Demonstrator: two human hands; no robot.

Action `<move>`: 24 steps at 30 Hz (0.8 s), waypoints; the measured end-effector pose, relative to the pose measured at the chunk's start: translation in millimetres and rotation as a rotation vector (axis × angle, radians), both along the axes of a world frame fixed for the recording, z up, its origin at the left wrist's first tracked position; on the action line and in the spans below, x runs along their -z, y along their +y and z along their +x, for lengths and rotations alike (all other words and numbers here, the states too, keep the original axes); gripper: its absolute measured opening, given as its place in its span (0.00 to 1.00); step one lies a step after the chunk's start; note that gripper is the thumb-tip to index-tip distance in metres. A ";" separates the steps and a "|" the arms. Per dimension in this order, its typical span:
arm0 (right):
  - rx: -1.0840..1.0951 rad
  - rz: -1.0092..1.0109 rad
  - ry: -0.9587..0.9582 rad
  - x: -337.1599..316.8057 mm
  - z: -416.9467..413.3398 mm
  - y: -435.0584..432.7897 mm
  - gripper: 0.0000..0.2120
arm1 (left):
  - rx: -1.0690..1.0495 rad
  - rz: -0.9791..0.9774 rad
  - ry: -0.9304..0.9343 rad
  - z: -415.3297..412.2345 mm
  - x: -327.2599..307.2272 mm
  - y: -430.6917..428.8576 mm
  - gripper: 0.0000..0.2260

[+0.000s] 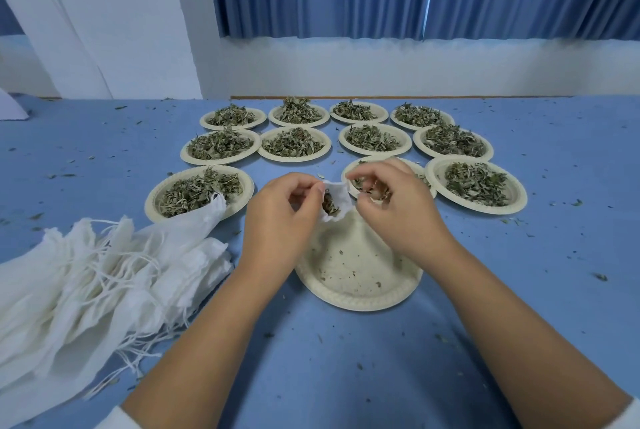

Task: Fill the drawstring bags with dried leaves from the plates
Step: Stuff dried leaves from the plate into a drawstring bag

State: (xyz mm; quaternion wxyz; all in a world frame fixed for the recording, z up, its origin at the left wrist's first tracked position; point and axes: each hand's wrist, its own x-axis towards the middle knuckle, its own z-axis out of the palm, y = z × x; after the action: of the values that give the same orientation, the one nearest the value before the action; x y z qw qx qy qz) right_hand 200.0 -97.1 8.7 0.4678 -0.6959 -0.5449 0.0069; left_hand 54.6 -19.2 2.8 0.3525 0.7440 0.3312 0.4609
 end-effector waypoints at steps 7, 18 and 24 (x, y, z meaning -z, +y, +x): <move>-0.075 -0.076 0.081 9.1 -2.8 6.0 0.11 | 0.033 0.004 0.013 -1.4 -1.0 2.0 0.05; -0.106 -0.038 0.026 9.5 -1.8 6.9 0.18 | 0.094 0.118 0.033 0.1 -4.0 1.2 0.04; -0.076 0.175 0.192 -1.3 1.3 3.9 0.06 | 0.236 0.046 -0.035 -1.8 -15.3 2.0 0.13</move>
State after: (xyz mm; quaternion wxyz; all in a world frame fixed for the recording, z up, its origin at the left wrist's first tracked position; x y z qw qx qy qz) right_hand 201.2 -93.2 10.0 0.5760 -0.6273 -0.5223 0.0437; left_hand 52.8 -17.2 18.1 0.3929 0.7775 0.2245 0.4368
